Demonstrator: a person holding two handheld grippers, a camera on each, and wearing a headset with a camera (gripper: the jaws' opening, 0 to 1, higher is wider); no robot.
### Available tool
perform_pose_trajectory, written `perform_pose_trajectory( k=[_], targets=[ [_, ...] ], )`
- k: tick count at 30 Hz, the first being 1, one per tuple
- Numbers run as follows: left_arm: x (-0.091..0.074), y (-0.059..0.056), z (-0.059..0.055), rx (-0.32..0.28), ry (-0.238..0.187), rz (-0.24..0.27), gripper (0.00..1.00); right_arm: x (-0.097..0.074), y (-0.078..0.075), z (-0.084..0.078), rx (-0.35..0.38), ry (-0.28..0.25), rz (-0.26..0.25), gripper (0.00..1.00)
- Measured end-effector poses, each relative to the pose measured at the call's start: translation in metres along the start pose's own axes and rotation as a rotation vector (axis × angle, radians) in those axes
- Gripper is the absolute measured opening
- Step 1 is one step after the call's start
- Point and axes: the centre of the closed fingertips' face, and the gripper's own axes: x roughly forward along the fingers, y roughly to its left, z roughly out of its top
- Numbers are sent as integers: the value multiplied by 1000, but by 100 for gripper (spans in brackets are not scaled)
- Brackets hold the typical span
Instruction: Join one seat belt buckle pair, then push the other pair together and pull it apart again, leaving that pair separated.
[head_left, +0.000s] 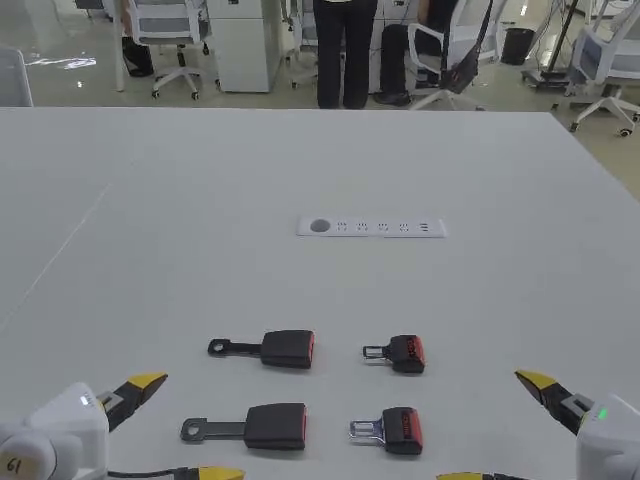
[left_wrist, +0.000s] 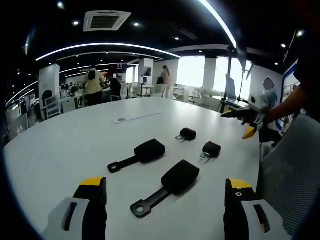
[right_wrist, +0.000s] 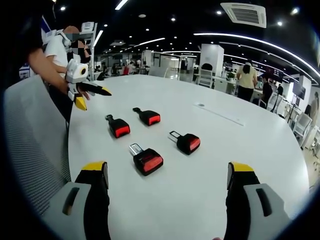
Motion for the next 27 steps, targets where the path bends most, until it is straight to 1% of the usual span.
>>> perform_pose_trajectory(
  k=[7,14,21,24,27],
  targets=[
    [0,2,0,2,0,0,100,0,-1,0,-4,1,2,99],
    [0,1,2,6,0,1,100,0,0,3,-5,3,4,99],
    [2,-1,4,12,4,-4,100,0,-1,2,-6,4,5,99],
    [3,1,4,14,2,-4,100,0,0,2,-10,4,10,98],
    [3,3,4,19,5,-9,100,-1,3,6,-16,6,13,98]
  ],
)
